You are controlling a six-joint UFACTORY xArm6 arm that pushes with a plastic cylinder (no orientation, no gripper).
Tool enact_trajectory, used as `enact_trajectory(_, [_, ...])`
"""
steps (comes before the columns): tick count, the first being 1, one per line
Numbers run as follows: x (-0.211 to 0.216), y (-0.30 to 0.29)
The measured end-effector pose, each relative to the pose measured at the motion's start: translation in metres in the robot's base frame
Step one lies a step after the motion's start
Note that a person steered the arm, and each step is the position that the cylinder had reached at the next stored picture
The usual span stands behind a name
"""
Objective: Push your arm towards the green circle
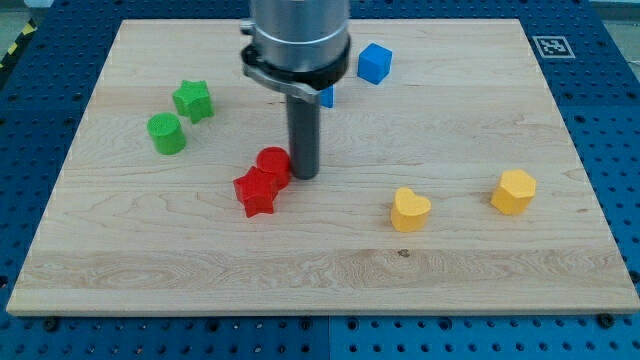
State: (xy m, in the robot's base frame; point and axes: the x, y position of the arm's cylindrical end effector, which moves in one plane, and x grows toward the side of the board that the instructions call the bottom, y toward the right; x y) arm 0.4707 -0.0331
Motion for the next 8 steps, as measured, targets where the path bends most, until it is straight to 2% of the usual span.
enact_trajectory(2, [-0.009,0.008])
enact_trajectory(4, [-0.056,0.016])
enact_trajectory(6, [-0.056,0.016])
enact_trajectory(8, [-0.063,-0.011])
